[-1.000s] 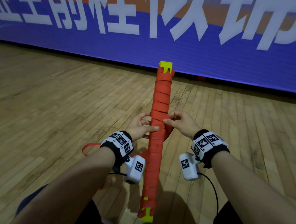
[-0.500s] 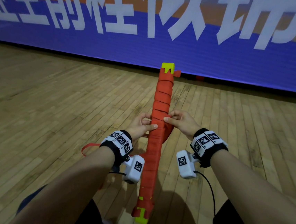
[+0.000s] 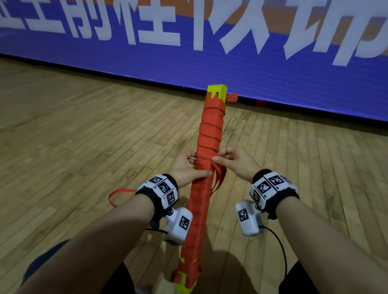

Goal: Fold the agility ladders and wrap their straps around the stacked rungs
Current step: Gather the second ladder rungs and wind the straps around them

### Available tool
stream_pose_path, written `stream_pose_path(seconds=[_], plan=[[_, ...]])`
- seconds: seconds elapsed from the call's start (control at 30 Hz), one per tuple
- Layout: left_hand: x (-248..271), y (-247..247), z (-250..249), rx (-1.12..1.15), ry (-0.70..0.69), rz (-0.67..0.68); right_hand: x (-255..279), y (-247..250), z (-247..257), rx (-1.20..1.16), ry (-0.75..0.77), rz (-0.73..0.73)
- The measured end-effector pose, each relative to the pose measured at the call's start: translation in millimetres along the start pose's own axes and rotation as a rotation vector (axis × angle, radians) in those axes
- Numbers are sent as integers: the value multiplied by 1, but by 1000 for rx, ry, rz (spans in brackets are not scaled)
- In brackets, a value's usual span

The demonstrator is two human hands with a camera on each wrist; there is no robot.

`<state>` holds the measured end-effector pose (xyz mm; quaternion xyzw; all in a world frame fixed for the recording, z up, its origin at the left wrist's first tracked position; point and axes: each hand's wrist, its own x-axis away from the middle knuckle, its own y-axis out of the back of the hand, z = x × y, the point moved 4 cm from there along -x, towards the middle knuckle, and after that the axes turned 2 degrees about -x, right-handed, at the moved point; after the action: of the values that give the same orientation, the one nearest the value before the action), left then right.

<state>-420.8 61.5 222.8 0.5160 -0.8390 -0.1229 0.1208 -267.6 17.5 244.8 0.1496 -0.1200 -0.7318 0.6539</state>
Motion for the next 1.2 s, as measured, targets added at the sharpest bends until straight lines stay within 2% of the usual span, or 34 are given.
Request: stream_pose_path(seconds=[0.07,0.23,0.6,0.97,1.2], plan=[[0,0,1,-8,-4,0,1,1,-1,61,16,-16],[-2,1,2,-1,4,-38,2,4,-4,133,80,-183],[-2,1,0,60,-17,-80,3,-3,0,62,68,-57],[-5,2,1,7,-18,-77,3,0,1,95,118,-133],[-5,5,0,25,-5,-62,1,2,0,6,73,-71]])
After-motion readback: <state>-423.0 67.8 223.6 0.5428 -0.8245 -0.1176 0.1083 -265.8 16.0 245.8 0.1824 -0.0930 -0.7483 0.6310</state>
